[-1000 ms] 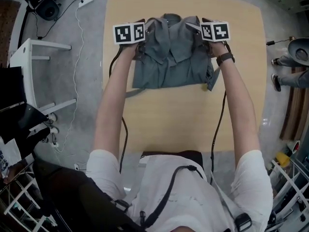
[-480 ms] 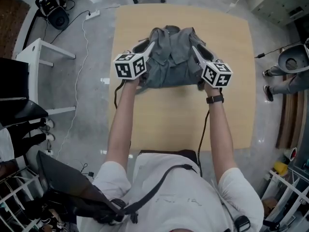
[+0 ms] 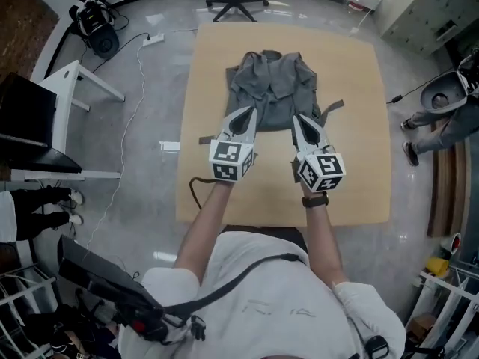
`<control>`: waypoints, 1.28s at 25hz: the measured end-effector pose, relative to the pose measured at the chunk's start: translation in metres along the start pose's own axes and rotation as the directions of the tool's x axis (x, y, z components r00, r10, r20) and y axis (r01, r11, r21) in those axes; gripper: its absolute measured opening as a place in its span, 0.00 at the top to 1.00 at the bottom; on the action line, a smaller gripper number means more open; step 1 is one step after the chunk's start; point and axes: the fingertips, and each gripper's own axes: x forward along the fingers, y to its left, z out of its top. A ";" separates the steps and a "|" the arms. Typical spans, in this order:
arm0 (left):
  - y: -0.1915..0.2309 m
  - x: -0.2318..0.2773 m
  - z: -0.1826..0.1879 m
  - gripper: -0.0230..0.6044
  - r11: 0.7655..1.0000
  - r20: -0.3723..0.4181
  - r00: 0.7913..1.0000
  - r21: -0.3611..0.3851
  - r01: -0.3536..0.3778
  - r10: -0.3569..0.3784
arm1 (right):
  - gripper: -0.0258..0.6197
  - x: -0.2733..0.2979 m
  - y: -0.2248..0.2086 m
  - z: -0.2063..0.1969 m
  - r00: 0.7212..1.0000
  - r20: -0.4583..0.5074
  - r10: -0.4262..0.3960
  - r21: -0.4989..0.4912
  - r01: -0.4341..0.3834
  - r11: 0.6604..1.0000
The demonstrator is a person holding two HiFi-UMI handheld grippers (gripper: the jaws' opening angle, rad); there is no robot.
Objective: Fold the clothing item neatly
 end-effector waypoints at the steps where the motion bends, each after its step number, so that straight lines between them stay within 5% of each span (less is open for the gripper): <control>1: -0.010 -0.012 0.003 0.97 1.000 0.015 1.000 0.012 0.005 -0.005 | 0.95 -0.011 0.012 0.004 1.000 0.015 -0.001 -0.009 0.001 1.000; 6: -0.060 -0.051 -0.005 0.96 0.986 0.033 0.999 0.169 0.014 -0.020 | 0.95 -0.054 0.041 -0.008 1.000 0.017 -0.015 -0.001 0.015 1.000; 12: -0.095 -0.121 -0.016 0.96 0.998 0.101 0.994 0.033 -0.051 0.048 | 0.95 -0.123 0.071 -0.007 0.997 0.047 0.055 -0.015 -0.055 0.998; 18: -0.162 -0.195 -0.036 0.96 0.993 0.104 0.989 -0.054 -0.103 0.108 | 0.95 -0.234 0.109 -0.005 0.997 0.048 0.062 -0.213 -0.050 0.976; 24: -0.205 -0.235 -0.022 0.96 0.997 0.146 0.987 -0.022 -0.071 0.073 | 0.95 -0.280 0.126 -0.022 0.997 0.024 0.067 -0.105 -0.064 0.992; 32: -0.202 -0.249 0.013 0.96 0.996 0.221 0.974 0.069 -0.057 0.040 | 0.95 -0.279 0.131 0.000 0.998 0.066 0.015 -0.083 -0.009 0.997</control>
